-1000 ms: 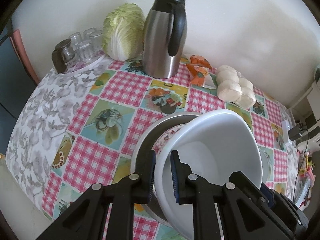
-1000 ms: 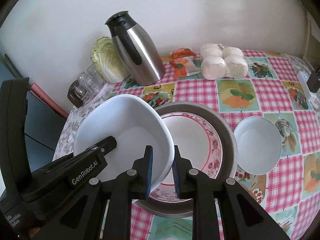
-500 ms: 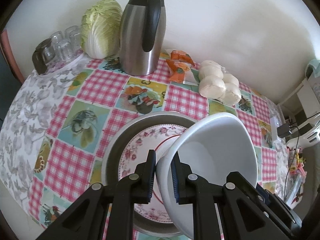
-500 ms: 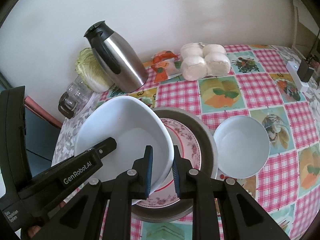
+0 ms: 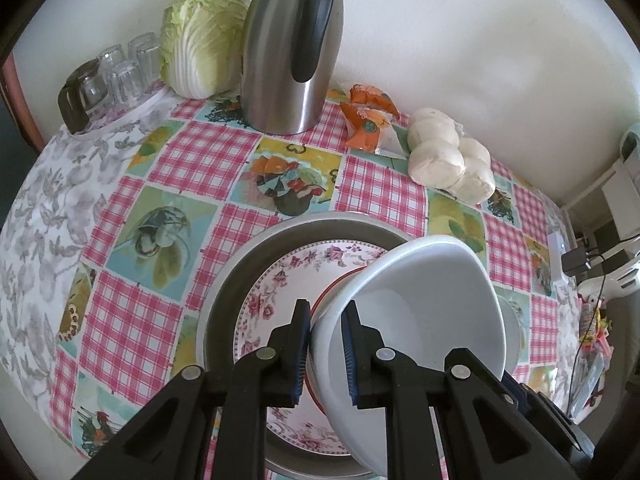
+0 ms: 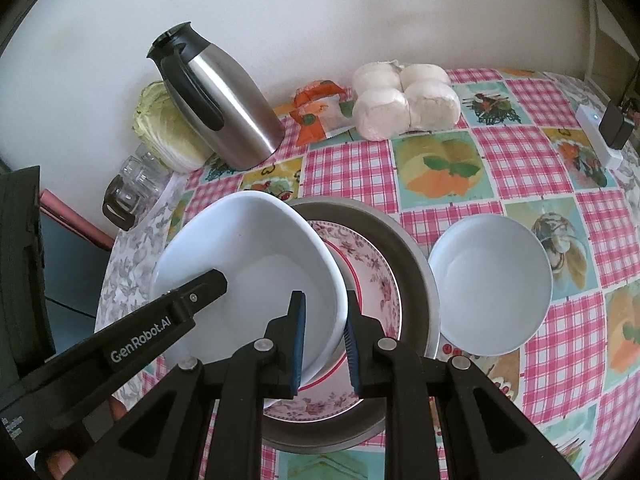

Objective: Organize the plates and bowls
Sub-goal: 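Lower the square white bowl into the red-rimmed bowl in the basin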

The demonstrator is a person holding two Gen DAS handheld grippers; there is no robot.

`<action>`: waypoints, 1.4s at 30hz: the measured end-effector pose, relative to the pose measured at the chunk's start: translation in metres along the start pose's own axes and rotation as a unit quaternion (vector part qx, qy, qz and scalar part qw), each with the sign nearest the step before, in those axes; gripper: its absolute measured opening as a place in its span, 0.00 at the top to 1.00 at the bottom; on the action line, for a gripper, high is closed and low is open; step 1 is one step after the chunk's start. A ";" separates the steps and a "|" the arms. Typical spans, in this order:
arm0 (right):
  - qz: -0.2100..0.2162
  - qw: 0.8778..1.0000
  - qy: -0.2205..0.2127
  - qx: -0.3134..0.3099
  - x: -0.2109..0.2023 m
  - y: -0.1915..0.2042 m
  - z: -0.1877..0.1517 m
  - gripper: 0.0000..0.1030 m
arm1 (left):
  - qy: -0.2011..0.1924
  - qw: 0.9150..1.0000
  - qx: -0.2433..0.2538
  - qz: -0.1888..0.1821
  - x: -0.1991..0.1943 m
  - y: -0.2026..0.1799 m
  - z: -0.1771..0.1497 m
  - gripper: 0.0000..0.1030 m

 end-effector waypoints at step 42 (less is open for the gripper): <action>0.003 1.000 0.002 -0.004 0.000 0.003 -0.001 0.78 | -0.005 1.000 -0.006 0.023 -0.005 0.011 0.000 0.79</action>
Point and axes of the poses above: each gripper's, at about its wrist camera, not at the fingertips, and x roughly the way its jaws point, y to its left, z to its top, the point moved 4 cm from there along x, roughly the way its jaws point, and after that the axes turned 4 degrees about y, right-handed, at the moved point
